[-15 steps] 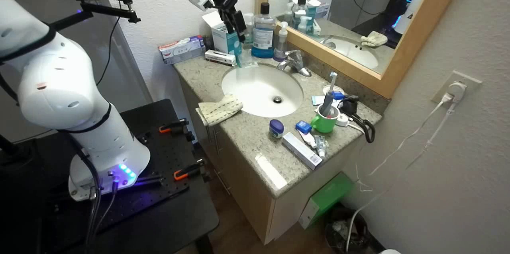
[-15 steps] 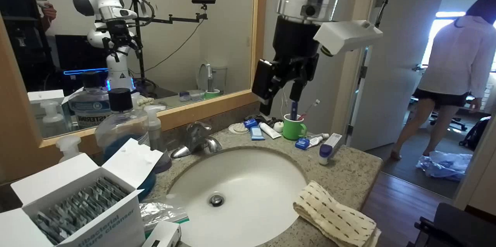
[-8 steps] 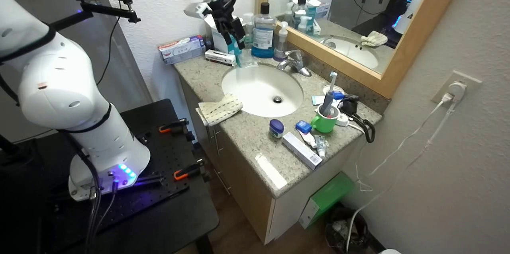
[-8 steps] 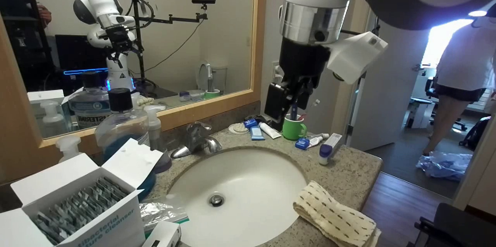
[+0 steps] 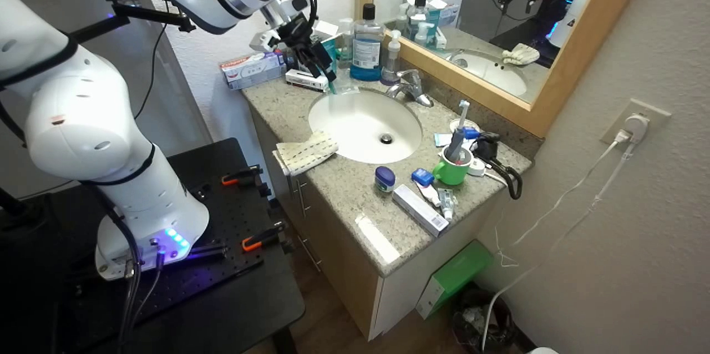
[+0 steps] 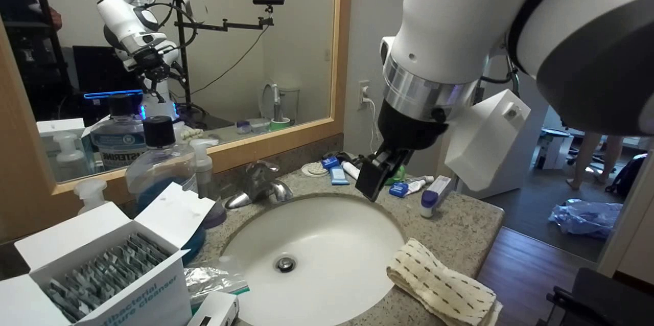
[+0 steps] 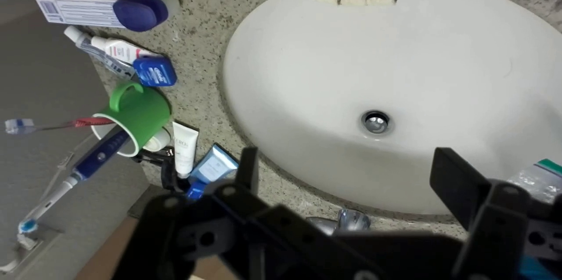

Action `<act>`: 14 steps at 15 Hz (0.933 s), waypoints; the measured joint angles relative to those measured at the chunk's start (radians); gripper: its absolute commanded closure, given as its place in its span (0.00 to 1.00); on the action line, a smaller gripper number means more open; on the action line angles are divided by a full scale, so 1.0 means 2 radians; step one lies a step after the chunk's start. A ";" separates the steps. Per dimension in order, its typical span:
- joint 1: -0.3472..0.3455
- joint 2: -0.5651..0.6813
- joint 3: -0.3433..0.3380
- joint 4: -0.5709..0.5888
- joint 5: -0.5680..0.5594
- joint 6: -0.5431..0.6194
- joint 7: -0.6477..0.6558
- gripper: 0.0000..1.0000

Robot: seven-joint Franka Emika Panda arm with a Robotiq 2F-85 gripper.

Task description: Unfold the towel once

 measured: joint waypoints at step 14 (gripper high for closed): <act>0.004 -0.002 0.004 -0.021 -0.092 0.003 0.059 0.00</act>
